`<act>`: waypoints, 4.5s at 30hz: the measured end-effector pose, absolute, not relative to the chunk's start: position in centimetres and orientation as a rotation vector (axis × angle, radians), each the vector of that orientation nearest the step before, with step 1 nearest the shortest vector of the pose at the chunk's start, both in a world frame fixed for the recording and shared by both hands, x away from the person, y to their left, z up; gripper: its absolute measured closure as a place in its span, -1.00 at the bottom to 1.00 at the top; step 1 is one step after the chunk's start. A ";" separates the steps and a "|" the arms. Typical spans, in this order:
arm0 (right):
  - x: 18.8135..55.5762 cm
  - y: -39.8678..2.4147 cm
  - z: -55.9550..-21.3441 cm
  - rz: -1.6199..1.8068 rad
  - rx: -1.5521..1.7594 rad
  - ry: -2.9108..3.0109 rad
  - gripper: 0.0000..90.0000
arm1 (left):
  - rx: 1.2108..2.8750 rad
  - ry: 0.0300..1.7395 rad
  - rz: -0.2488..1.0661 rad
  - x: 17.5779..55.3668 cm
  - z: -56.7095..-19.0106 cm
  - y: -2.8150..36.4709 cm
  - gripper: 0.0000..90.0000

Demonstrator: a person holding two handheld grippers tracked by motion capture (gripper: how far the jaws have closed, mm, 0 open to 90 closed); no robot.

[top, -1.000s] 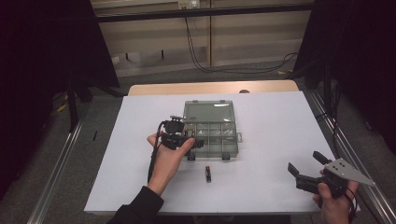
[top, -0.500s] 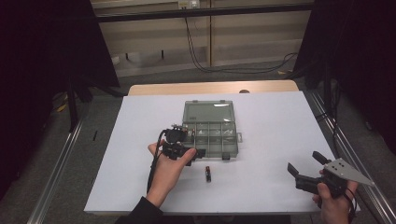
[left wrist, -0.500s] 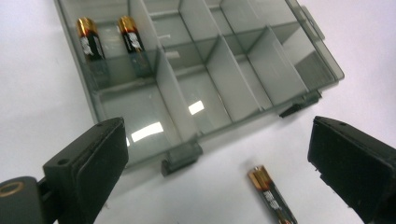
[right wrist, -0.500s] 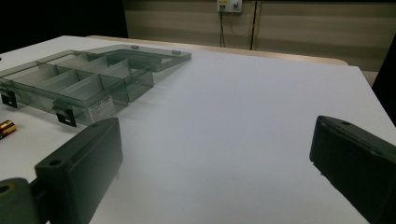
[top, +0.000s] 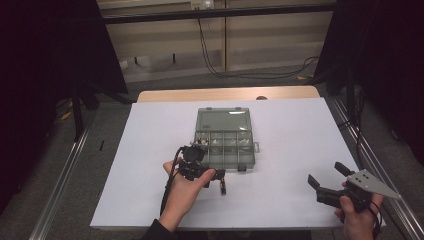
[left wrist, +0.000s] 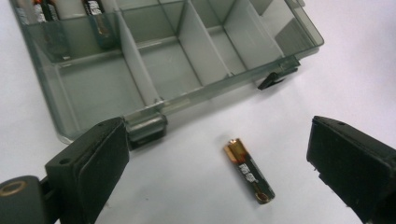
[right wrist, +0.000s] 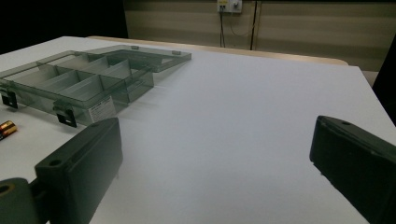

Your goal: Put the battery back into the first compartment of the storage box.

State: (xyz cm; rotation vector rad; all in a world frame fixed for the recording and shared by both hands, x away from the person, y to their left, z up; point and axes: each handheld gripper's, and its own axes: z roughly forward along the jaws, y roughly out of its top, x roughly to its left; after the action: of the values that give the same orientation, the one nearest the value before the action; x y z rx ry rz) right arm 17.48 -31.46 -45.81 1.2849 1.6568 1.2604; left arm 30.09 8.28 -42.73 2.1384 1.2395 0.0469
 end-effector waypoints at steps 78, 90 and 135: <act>17.5 -31.6 -45.8 1.255 1.287 1.654 -0.95 | 2.271 1.242 0.064 27.8 -45.7 5.4 0.53; 17.5 -31.6 -45.8 1.258 1.285 1.654 -0.95 | 2.295 1.218 0.086 27.9 -45.8 5.6 0.69; 17.6 -31.5 -45.9 1.254 1.288 1.658 -0.95 | 2.234 1.158 0.068 29.0 -42.9 7.4 0.71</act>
State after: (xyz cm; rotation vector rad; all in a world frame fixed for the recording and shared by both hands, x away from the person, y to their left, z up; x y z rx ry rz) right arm 17.55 -31.48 -45.90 1.2877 1.6580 1.2541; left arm 28.98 7.44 -42.90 2.2340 1.1580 0.0682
